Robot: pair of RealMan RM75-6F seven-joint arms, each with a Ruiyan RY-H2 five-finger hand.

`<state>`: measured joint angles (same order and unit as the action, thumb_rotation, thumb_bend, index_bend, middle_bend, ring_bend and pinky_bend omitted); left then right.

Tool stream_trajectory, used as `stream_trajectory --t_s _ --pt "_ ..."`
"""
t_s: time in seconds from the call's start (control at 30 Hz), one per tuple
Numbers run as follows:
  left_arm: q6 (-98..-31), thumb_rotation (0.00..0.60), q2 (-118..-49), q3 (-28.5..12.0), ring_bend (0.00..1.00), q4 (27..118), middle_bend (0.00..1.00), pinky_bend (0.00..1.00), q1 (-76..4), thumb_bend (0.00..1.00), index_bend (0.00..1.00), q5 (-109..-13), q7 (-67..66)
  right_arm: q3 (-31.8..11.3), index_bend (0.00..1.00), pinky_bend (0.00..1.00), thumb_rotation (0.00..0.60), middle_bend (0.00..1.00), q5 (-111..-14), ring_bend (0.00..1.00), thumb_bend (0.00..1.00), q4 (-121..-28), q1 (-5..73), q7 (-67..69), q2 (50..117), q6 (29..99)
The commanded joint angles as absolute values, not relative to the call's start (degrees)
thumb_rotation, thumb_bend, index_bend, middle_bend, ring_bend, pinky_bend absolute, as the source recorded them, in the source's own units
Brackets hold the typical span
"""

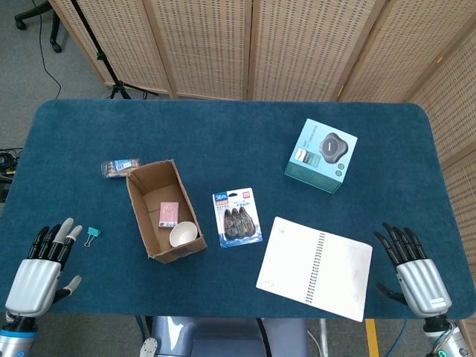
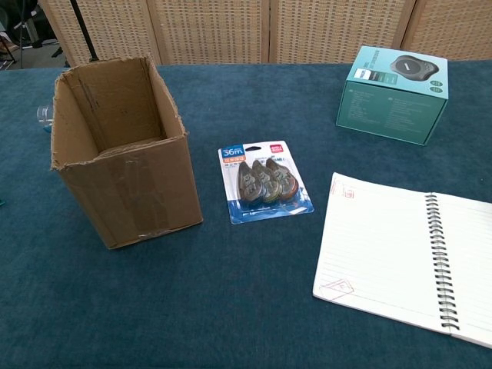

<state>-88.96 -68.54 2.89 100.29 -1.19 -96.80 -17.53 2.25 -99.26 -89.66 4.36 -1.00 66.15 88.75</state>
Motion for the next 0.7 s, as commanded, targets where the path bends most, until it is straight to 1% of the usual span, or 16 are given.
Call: stream_trajectory --t_s 0.03,0.37,0.5,0.57,0.7 --pt "-88.9 0.600 -68.5 2.9 0.00 100.4 0.00 0.00 -1.2 0.19 0.00 -96.8 -17.6 2.2 0.02 0.00 0.600 0.00 -99.3 0.00 0.14 -89.6 4.3 -0.8 66.1 89.0" --pt "-88.4 0.600 -68.8 2.8 0.00 100.6 0.00 0.00 -1.2 0.20 0.00 -96.2 -18.7 2.3 0.02 0.00 0.600 0.00 -99.5 0.00 0.14 -89.4 4.2 -0.5 66.1 89.2" --pt "-87.4 0.600 -68.8 2.2 0.00 101.4 0.00 0.00 -1.3 0.20 0.00 -94.2 -19.9 2.2 0.02 0.00 0.600 0.00 -99.3 0.00 0.14 -89.4 4.3 -0.7 66.1 88.9" --pt "-86.5 0.600 -68.9 1.2 0.00 101.3 0.00 0.00 -1.8 0.20 0.00 -92.3 -20.9 2.2 0.02 0.00 0.600 0.00 -99.1 0.00 0.14 -89.5 4.3 -0.8 66.1 88.7" --pt "-84.3 0.600 -69.4 -2.2 0.00 100.6 0.00 0.00 -3.4 0.20 0.02 -86.6 -22.0 2.2 0.02 0.00 0.600 0.00 -99.2 0.00 0.14 -89.5 4.4 -0.9 66.2 88.5"
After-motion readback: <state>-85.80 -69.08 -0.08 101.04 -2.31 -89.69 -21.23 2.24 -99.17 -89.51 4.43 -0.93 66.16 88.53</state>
